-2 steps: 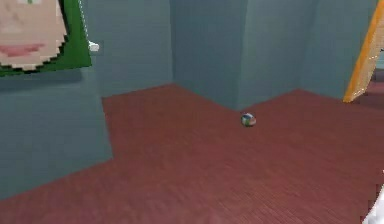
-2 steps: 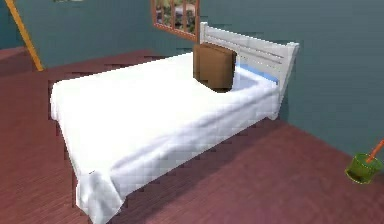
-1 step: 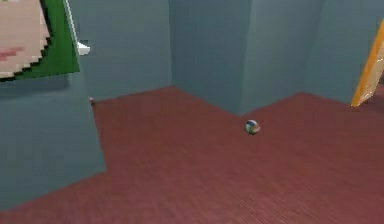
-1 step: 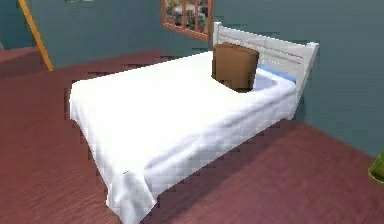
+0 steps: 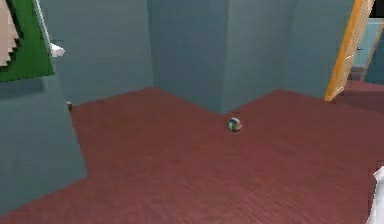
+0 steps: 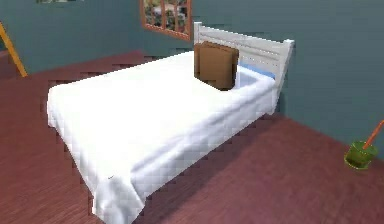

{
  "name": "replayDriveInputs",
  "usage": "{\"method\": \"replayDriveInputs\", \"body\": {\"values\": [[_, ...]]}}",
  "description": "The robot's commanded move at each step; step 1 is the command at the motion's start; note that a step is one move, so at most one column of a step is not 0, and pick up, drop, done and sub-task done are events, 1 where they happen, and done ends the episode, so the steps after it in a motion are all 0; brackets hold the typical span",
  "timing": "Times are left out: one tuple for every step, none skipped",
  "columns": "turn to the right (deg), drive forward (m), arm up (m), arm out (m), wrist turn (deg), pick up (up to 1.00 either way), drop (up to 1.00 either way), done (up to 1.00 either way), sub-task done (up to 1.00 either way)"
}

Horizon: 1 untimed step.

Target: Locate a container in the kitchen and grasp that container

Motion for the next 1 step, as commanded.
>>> {"method": "replayDriveInputs", "body": {"values": [[0.0, 0.7, 0.0, 0.0, 0.0, 0.0, 0.0, 0.0, 0.0]]}}
